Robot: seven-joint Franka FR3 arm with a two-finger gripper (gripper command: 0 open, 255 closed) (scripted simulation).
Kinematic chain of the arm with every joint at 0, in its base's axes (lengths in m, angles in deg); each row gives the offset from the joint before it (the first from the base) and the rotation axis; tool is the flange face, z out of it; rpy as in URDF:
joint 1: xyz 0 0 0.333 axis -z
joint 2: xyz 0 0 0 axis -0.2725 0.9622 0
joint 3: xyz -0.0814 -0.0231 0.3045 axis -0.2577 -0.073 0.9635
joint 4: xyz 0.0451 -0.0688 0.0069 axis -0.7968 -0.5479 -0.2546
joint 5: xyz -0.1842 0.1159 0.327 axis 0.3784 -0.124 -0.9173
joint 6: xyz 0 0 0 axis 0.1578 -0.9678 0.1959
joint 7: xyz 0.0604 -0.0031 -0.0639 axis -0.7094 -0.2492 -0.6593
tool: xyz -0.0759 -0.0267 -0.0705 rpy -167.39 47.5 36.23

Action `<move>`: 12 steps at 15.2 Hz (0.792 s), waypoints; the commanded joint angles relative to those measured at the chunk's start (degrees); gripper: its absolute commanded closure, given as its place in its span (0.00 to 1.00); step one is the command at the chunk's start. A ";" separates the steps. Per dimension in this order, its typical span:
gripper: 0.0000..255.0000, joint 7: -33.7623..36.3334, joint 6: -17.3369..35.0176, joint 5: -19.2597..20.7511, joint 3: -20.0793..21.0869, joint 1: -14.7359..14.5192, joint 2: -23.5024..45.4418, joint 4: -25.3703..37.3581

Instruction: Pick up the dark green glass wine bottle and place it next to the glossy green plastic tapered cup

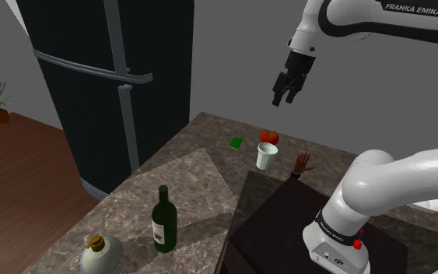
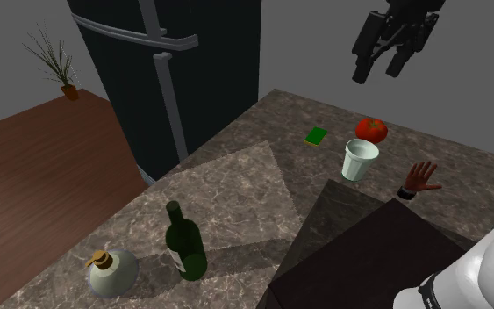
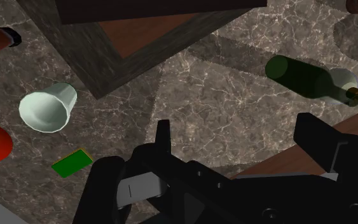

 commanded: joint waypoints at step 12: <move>0.00 14.67 14.47 -6.17 14.41 -3.67 6.27 -6.39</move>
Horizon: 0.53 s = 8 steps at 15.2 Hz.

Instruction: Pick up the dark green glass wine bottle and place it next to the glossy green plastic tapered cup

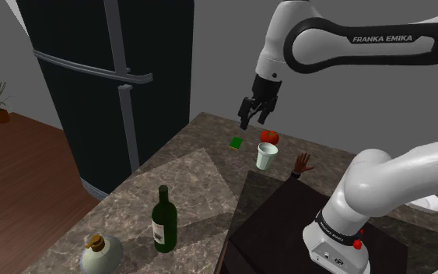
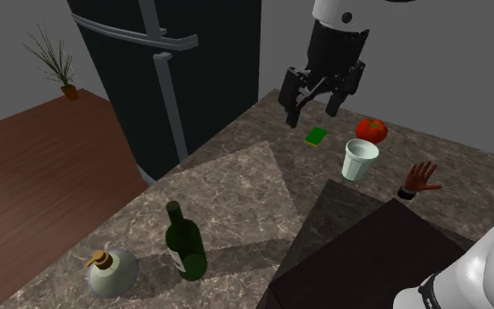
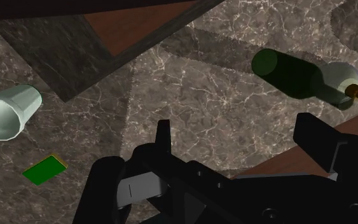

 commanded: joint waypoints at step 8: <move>0.00 12.86 12.41 -1.44 12.22 -1.23 12.33 1.18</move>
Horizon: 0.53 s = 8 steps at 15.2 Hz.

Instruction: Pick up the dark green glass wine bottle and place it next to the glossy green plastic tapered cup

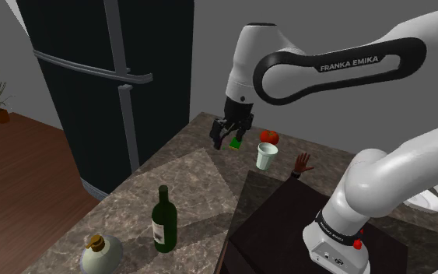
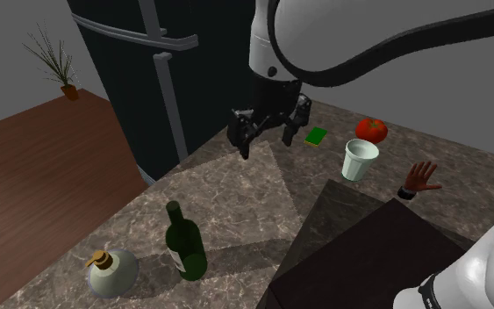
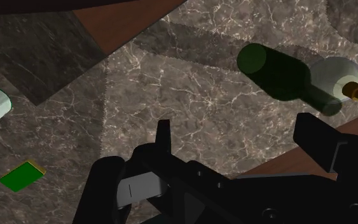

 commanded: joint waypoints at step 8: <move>0.00 16.73 10.91 7.33 12.51 1.81 18.78 7.37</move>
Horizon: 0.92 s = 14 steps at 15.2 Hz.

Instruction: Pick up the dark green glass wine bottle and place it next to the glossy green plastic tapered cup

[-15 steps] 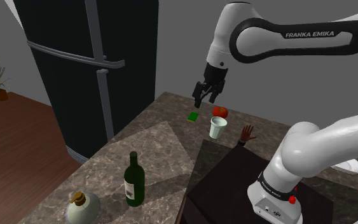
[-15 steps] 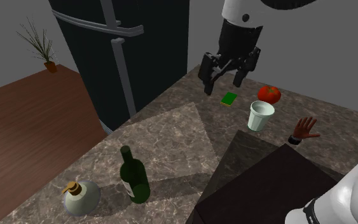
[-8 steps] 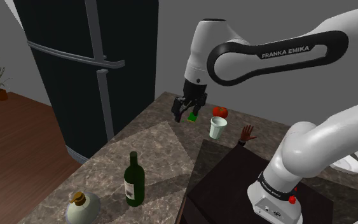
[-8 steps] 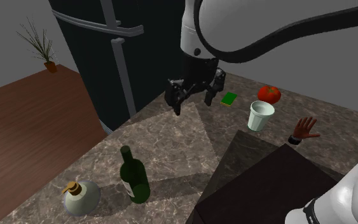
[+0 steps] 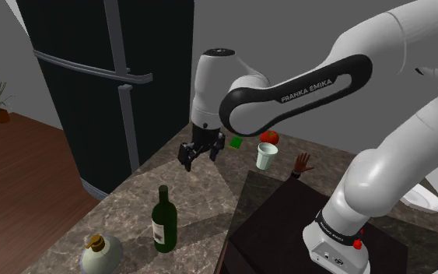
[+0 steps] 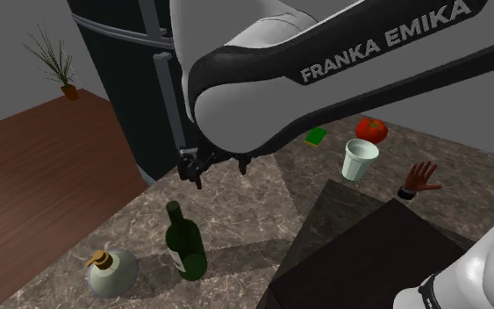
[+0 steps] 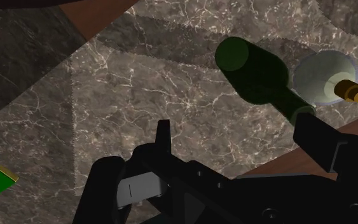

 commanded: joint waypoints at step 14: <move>0.00 26.78 5.78 25.62 4.25 -4.51 30.02 15.69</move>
